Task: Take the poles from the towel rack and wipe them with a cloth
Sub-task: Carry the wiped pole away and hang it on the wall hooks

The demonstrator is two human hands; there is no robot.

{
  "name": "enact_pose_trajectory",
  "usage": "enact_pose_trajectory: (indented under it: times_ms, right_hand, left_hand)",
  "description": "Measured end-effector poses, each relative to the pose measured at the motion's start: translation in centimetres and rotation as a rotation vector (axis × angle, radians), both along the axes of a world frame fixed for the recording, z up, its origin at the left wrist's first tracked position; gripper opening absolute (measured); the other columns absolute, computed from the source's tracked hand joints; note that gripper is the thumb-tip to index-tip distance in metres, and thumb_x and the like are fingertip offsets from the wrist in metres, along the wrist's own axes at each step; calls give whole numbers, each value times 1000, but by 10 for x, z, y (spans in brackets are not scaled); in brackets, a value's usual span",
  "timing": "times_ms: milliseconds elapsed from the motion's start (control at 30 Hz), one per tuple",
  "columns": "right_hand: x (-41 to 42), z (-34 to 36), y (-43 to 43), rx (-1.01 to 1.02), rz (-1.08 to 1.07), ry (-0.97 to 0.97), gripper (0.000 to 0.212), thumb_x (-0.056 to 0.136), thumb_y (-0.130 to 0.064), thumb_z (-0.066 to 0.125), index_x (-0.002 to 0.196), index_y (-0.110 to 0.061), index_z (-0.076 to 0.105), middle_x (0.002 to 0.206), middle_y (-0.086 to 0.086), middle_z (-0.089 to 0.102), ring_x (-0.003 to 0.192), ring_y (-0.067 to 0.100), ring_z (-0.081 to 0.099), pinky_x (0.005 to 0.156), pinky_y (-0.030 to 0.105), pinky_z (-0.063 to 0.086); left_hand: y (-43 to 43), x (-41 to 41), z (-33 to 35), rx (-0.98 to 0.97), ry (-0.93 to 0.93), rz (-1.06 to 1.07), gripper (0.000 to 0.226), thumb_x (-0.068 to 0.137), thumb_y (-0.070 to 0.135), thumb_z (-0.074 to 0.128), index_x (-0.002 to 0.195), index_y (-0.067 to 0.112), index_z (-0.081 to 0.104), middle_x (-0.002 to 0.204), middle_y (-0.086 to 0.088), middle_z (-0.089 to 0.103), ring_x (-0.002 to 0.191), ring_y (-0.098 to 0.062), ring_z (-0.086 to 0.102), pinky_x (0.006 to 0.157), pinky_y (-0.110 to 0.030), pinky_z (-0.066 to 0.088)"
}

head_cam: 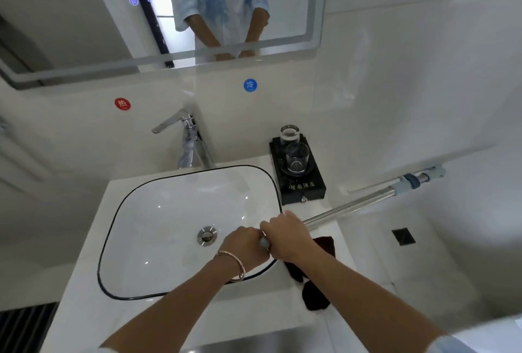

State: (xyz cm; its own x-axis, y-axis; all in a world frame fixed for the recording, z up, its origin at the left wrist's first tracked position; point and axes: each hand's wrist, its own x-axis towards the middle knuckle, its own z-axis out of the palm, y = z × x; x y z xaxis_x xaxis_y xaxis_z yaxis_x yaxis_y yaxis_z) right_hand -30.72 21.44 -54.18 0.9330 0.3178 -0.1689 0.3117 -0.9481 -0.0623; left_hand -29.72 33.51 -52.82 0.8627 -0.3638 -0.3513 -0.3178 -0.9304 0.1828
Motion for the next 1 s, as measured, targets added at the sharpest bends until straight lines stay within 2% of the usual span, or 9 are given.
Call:
enact_pose_trajectory:
  times_ms: [167,233,300,367,500,567,733,867,1000]
  right_hand:
    - [13,16,21,27,14,139,26,90,-10,50,115,-11,57,109,11,62,98,32,62,71,33,39]
    - [21,23,28,58,-6,159,25,91,-10,50,116,-8,56,111,11,60,98,31,62,70,32,39]
    - [29,29,34,98,-43,148,25,92,-11,49,116,-8,55,111,11,59,93,30,60,69,31,37]
    - [35,35,40,105,-60,137,25,93,-11,48,117,-8,53,108,10,57,83,29,52,69,31,34]
    - [43,52,64,70,-42,123,26,92,-10,48,118,-8,52,105,8,57,81,25,48,69,31,34]
    - [47,66,83,55,-26,102,26,92,-9,49,118,-9,52,84,3,49,78,23,45,64,29,34]
    - [54,114,154,72,45,23,26,93,-9,48,118,-8,52,114,10,59,93,30,57,63,28,32]
    - [55,167,255,140,172,-59,26,91,-9,50,117,-8,55,115,10,61,102,31,61,73,31,39]
    - [36,243,394,259,360,-199,26,92,-10,51,117,-6,57,114,12,62,102,33,62,72,33,40]
  left_hand:
    - [34,2,10,-123,-300,-42,12,78,27,63,80,16,65,84,-4,69,83,-24,63,71,-27,44]
    - [56,5,13,-305,-553,-26,33,63,31,79,89,14,71,86,-3,68,83,-23,62,75,-26,47]
    - [74,-8,18,-569,-755,63,26,71,22,69,95,13,68,93,-1,62,91,-17,54,86,-18,41]
    - [84,-30,21,-733,-620,152,16,83,17,50,88,23,65,90,4,60,84,-8,53,80,-9,39]
    - [87,-42,18,-937,317,535,22,98,35,43,101,28,63,90,3,64,75,-1,59,68,-18,47]
    - [93,-24,25,-1261,351,881,32,99,41,38,109,18,59,98,-4,67,88,-16,64,76,-32,52]
    - [164,26,78,-2016,-4,1250,22,100,33,39,104,15,52,96,-11,62,87,-24,62,76,-39,50]
    - [274,44,141,-2176,-404,1277,12,97,16,40,89,17,49,61,-2,46,44,-14,50,52,-29,47]
    - [415,24,230,-2185,-785,1179,19,97,13,37,82,18,47,55,2,37,34,-8,39,43,-16,42]
